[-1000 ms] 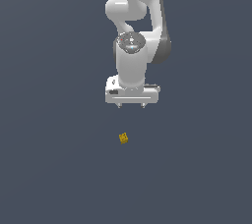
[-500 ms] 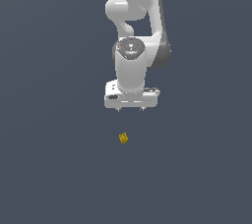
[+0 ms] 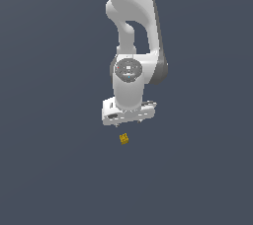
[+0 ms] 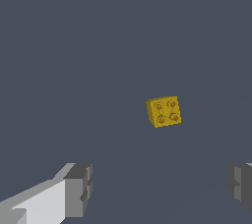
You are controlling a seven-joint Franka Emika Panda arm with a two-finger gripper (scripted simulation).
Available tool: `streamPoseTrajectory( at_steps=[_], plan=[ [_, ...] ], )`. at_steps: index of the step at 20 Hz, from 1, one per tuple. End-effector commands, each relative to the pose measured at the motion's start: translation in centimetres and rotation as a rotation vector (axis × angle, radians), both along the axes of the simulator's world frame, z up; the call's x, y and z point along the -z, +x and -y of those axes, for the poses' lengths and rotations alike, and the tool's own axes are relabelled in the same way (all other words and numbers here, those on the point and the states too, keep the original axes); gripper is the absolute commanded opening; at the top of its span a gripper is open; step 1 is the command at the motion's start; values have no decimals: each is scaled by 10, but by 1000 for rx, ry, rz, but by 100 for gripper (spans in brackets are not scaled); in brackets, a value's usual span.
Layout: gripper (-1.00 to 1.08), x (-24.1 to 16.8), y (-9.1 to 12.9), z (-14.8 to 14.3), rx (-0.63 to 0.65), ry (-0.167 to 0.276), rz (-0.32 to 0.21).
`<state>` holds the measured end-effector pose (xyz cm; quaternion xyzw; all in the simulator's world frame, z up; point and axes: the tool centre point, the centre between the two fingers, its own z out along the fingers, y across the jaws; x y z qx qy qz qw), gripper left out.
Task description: Pick up the object and move it to a goal position.
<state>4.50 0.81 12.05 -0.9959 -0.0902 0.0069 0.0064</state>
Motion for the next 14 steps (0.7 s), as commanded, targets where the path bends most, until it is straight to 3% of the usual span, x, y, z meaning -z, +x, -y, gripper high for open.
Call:
streamPoseTrajectory(
  at_steps=[1, 14],
  plan=[
    [100, 12, 12, 4, -52, -3, 4],
    [100, 48, 41, 17, -189, -10, 16]
  ],
)
